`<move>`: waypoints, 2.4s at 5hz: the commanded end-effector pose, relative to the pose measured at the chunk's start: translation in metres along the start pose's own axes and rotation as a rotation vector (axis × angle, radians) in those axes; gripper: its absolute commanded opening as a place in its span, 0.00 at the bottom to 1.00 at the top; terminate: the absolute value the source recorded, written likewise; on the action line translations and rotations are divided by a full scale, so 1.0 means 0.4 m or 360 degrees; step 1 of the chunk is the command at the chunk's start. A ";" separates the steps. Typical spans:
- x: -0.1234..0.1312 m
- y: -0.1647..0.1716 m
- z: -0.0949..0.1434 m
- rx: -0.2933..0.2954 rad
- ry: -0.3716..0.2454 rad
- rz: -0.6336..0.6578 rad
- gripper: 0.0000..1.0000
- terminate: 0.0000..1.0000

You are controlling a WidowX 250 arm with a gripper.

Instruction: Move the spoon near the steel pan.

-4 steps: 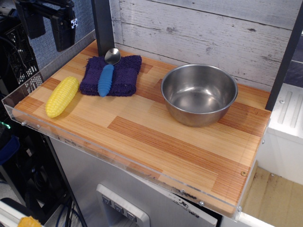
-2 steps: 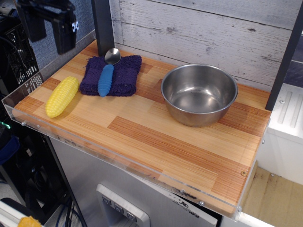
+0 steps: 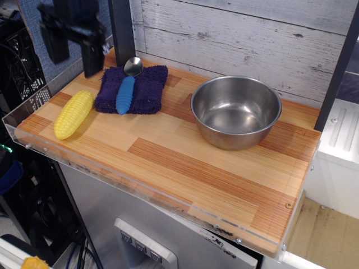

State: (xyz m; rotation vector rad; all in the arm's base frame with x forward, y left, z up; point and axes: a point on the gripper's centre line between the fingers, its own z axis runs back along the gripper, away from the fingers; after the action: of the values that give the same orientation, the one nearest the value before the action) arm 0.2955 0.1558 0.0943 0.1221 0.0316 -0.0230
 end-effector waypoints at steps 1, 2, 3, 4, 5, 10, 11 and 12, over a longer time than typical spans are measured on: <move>0.090 -0.029 -0.074 0.0085 -0.0071 0.0166 1.00 0.00; 0.130 -0.038 -0.111 0.0096 -0.0050 0.0190 1.00 0.00; 0.163 -0.033 -0.125 0.0103 -0.0047 0.0226 1.00 0.00; 0.178 -0.029 -0.121 0.0094 -0.0059 0.0248 1.00 0.00; 0.174 -0.036 -0.112 0.0088 -0.0075 0.0248 0.00 0.00; 0.090 -0.071 0.050 -0.0014 -0.0269 0.0131 0.00 0.00; 0.044 -0.123 0.067 -0.0043 -0.0257 0.0005 0.00 0.00; -0.003 -0.198 0.040 -0.0083 -0.0205 -0.0180 0.00 0.00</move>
State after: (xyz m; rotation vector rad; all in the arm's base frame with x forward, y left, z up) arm 0.2882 0.0661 0.0815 0.0494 -0.0278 -0.1495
